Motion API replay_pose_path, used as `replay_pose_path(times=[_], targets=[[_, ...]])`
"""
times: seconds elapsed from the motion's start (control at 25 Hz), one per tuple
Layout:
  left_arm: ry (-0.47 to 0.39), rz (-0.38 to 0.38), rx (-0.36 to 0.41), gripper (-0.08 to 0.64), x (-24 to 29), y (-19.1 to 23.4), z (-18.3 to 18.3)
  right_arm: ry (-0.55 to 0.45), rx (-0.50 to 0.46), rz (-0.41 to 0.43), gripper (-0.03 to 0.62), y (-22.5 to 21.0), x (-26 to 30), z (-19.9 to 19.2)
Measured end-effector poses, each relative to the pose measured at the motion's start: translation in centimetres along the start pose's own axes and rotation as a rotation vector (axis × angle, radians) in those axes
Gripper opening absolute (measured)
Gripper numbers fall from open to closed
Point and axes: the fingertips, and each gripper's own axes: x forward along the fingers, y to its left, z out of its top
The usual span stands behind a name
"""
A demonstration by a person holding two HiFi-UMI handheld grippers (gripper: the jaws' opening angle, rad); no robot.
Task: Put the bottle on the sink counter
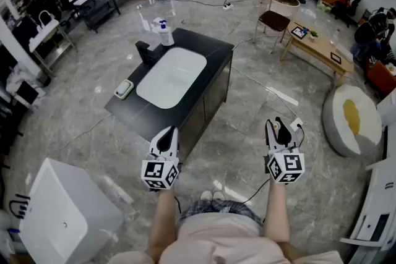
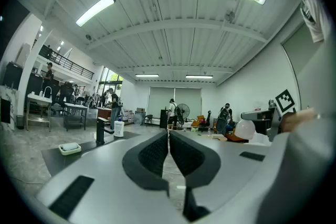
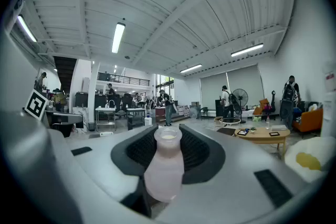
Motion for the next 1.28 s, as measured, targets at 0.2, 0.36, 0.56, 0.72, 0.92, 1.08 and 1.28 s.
replay_pose_path(times=[0.2,0.36,0.56,0.72,0.92,1.08,1.28], targets=[[0.004,-0.001,-0.001,0.032,0.0,0.1,-0.2,0.000,0.001,0.004,0.140,0.3,0.1,-0.1],[0.006,-0.004,-0.002,0.032,0.0,-0.1,-0.4,-0.002,0.010,0.006,0.140,0.3,-0.1,-0.2],[0.008,-0.004,-0.002,0.032,0.0,-0.1,-0.4,-0.014,0.031,-0.003,0.140,0.0,-0.3,-0.1],[0.011,-0.005,-0.003,0.032,-0.1,0.0,-0.5,-0.018,0.029,0.000,0.141,0.1,-0.4,0.0],[0.011,-0.004,-0.005,0.032,-0.2,0.2,-0.5,-0.021,0.027,0.011,0.141,0.5,-0.3,0.1],[0.011,-0.006,-0.009,0.032,-0.2,0.5,-0.2,-0.019,0.028,0.011,0.141,0.8,-0.2,0.2],[0.006,-0.017,-0.005,0.032,-0.3,1.2,-0.2,-0.024,0.027,0.006,0.141,1.7,0.2,0.0]])
